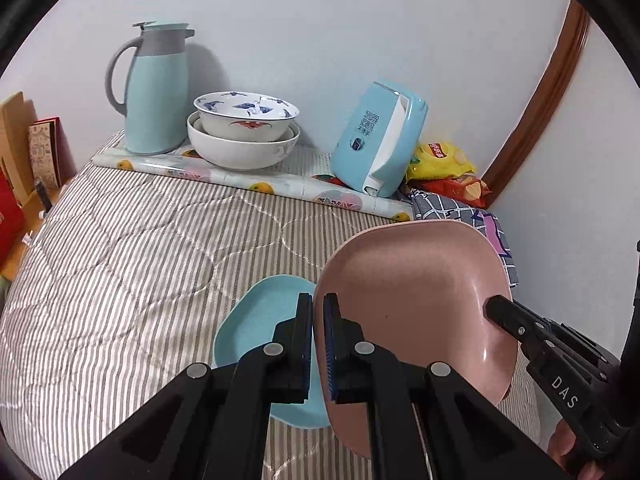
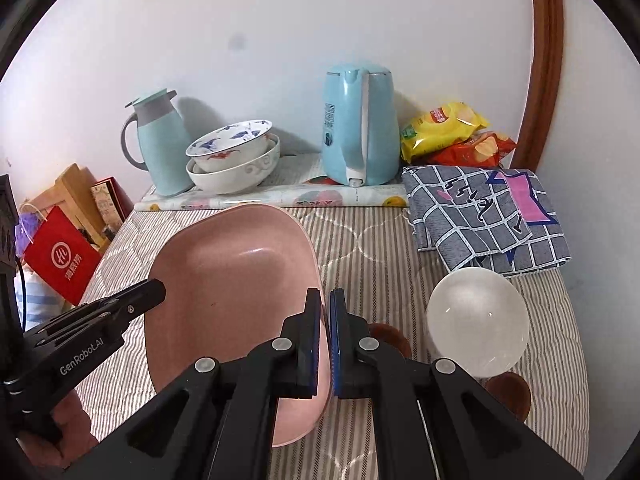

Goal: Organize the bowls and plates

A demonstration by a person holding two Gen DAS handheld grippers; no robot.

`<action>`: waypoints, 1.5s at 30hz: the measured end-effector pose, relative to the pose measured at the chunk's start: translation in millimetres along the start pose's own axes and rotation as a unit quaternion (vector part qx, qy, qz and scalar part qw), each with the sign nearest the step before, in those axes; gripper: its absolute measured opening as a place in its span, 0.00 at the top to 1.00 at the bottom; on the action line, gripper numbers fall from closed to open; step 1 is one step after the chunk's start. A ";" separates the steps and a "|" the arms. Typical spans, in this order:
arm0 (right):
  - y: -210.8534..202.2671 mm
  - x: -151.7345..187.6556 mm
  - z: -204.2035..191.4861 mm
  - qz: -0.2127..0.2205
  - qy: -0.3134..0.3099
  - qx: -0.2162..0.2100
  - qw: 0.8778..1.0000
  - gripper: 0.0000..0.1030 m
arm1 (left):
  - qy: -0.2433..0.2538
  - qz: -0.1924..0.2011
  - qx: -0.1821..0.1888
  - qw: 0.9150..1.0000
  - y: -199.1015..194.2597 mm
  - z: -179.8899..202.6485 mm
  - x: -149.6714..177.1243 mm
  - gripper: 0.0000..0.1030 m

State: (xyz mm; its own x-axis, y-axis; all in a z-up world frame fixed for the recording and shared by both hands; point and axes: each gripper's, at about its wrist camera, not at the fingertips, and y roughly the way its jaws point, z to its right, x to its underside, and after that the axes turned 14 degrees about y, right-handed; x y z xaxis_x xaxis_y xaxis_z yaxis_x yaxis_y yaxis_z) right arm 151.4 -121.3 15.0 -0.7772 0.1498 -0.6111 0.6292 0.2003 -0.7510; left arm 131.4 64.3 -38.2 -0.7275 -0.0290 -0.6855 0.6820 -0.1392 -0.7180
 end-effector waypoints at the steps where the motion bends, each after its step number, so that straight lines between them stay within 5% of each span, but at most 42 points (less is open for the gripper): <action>1: -1.1 1.9 -0.4 0.000 0.003 -0.003 1.000 0.95 | -0.001 0.001 0.000 1.000 -1.8 -1.0 1.6 0.94; 24: -3.5 28.5 -20.2 -0.008 0.000 -0.020 1.000 0.95 | -0.017 -0.002 -0.008 1.000 -20.4 -27.6 26.0 0.94; 45: 31.4 25.0 -24.3 -0.031 -0.013 -0.019 0.999 0.94 | -0.043 -0.027 -0.005 0.999 11.8 -44.5 33.8 0.94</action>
State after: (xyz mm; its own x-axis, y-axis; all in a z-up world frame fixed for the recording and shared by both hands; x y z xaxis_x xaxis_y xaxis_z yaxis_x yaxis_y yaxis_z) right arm 151.5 -87.8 -17.7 -0.8134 0.1104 -0.5712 0.5792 0.2445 -0.7776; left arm 118.2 105.7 -75.2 -0.7667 -0.1062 -0.6332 0.6420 -0.1335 -0.7550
